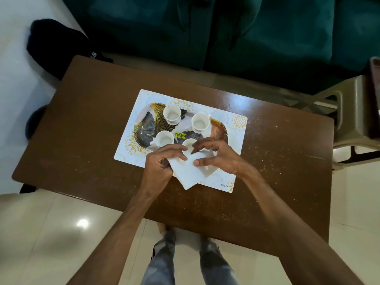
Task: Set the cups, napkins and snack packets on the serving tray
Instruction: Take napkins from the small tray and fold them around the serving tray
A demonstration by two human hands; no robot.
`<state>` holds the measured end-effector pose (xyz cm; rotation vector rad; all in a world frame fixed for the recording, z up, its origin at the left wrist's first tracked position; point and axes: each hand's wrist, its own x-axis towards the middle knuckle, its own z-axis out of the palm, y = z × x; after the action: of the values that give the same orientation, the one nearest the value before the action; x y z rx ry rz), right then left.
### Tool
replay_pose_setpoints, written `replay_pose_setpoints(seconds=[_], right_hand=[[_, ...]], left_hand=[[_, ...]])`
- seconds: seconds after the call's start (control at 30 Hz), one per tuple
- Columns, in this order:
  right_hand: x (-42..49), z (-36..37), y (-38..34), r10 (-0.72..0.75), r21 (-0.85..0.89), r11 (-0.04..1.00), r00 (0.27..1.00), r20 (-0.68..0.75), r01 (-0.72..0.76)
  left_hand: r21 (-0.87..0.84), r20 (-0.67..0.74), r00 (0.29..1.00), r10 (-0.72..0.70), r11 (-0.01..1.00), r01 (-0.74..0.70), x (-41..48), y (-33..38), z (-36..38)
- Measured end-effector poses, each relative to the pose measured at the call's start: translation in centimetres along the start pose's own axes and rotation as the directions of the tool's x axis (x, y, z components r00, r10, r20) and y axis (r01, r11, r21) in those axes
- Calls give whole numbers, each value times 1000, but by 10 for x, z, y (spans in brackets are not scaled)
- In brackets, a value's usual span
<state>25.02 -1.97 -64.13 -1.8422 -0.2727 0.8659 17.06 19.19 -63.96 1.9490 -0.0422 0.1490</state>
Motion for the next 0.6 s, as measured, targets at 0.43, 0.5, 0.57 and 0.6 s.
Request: replay_pose_setpoints(seconds=[0.43,0.5,0.57,0.6], right_hand=[[20,31,-24,78,74,994,997,8,-79],[22,35,-26,85,140,987,996,-2,-84],[23,40,-27,102,256,962,995,-1,-99],[23,41,-27,111,320,942,994,-13,-101]], left_hand=[[-100,-79,977,-196,977,187,14,-13,-34],[-120,-83,975,-204,974,193,17,-15,-39],[-181,-119,960,-253,956,229,22,-15,-42],[-232,-145,940,-308,934,270,23,-14,-42]])
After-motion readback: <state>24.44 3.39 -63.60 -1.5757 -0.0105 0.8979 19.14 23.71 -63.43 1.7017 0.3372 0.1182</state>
